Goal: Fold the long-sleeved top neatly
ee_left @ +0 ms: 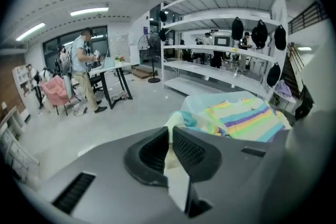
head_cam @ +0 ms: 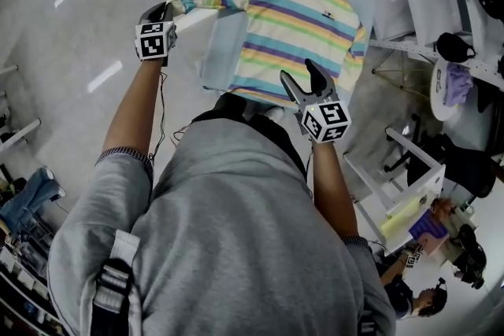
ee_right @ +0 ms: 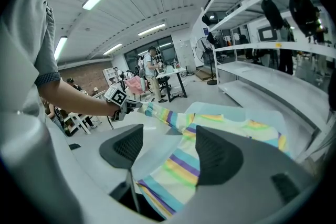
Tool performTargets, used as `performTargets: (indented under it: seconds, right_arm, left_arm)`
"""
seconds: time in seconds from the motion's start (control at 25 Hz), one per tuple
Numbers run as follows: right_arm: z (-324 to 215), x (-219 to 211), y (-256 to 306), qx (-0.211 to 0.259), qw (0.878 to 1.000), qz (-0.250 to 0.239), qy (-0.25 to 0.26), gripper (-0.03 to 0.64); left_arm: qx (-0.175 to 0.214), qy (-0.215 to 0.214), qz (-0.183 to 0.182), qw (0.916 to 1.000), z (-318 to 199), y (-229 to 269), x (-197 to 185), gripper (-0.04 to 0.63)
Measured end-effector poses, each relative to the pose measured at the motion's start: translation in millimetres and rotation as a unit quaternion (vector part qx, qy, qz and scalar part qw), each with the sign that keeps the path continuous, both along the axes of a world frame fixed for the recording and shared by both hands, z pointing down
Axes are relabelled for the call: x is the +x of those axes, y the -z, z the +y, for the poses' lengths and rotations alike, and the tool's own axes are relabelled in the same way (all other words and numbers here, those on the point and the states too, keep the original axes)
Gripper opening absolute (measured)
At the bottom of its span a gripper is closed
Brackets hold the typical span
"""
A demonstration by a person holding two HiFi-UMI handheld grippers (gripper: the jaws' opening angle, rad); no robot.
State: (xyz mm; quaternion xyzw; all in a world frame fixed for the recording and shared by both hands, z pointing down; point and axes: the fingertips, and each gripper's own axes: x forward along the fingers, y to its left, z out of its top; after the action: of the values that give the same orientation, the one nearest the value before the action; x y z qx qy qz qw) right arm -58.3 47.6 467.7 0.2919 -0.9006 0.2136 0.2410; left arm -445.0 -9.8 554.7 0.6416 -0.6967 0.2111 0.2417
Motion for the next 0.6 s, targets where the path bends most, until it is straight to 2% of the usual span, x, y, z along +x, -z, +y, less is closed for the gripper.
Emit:
performTargets:
  seconds: [0.12,0.32,0.4,0.6]
  right_arm:
    - [-7,5,6,0.012,1.000,0.000,-0.004,0.328]
    - [-24,19,15,0.026,1.000,-0.005,-0.004,0.328]
    - [-31,24,18,0.031,0.999,-0.008,0.000,0.328]
    - [-45,39,20,0.037,0.999,-0.016,0.014,0.328]
  left_arm:
    - [0.006,-0.039,-0.043,0.9983,-12,13,6,0.037]
    - [0.013,-0.083,-0.096,0.9919,-31,35,24,0.037]
    - [0.016,-0.109,-0.126,0.9858,-38,42,31,0.037]
    - [0.020,-0.173,-0.203,0.9634,-59,64,54,0.037]
